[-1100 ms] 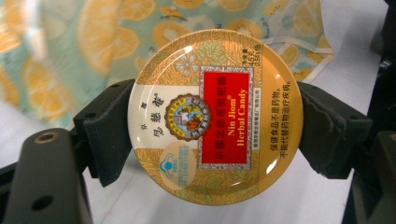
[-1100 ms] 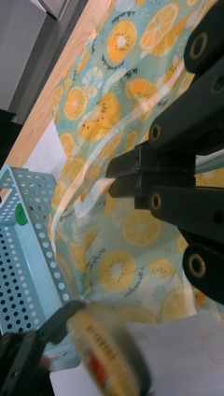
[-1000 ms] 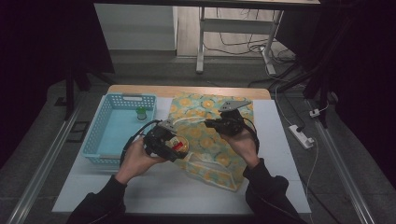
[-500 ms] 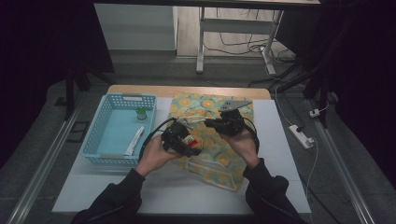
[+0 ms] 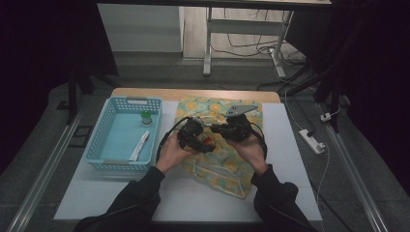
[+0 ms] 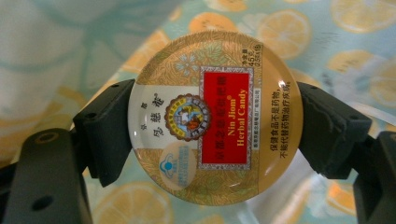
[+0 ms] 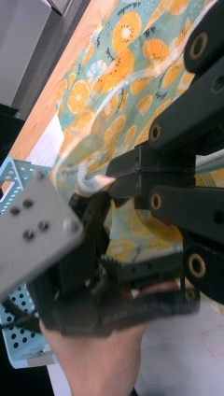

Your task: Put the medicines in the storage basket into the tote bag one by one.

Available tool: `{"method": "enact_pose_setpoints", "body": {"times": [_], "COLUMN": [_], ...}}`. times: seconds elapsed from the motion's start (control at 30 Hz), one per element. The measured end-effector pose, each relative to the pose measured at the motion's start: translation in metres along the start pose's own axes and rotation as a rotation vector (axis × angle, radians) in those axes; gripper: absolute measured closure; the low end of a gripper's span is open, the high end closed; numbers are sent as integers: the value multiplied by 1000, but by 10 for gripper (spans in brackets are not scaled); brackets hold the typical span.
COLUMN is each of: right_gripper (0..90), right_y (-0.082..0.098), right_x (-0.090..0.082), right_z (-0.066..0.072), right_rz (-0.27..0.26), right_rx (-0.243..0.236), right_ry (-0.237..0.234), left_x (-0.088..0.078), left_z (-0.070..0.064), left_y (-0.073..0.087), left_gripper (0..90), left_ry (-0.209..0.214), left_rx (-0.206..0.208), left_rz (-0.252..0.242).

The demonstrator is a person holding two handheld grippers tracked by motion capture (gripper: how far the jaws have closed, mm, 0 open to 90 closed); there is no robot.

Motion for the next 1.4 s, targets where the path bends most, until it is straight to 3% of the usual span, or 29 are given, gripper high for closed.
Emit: {"method": "enact_pose_setpoints", "body": {"times": [0.2,0.4,0.73,0.93,1.17,1.4], "right_gripper": [900,900,900,900,900,900], "right_y": [2,3,6,8,7,8], "right_x": [2,5,9,10,5,6], "right_z": [-1,-1,-2,-4,-5,-6], "right_rz": [9,16,33,36,23,24], "right_rx": [4,4,8,13,20,17], "right_ry": [2,1,6,6,9,8], "left_x": [11,21,37,34,18,0], "left_z": [11,19,27,21,16,9], "left_y": [0,1,1,-2,0,4], "left_gripper": [202,202,198,78,34,0], "left_ry": [-43,-84,-117,-102,-61,-4], "left_rx": [-25,-23,-43,-38,-52,-61], "left_rz": [-20,-14,-30,-19,-8,-31]}}
Point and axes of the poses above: each handheld gripper's, and its own axes: x roughly forward along the jaws, y roughly out of its underside, z roughly to its left, the point moved 3 cm from there along x, roughly forward along the jaws, and after that the axes turned 5 degrees about -y, right-handed, at the moved point
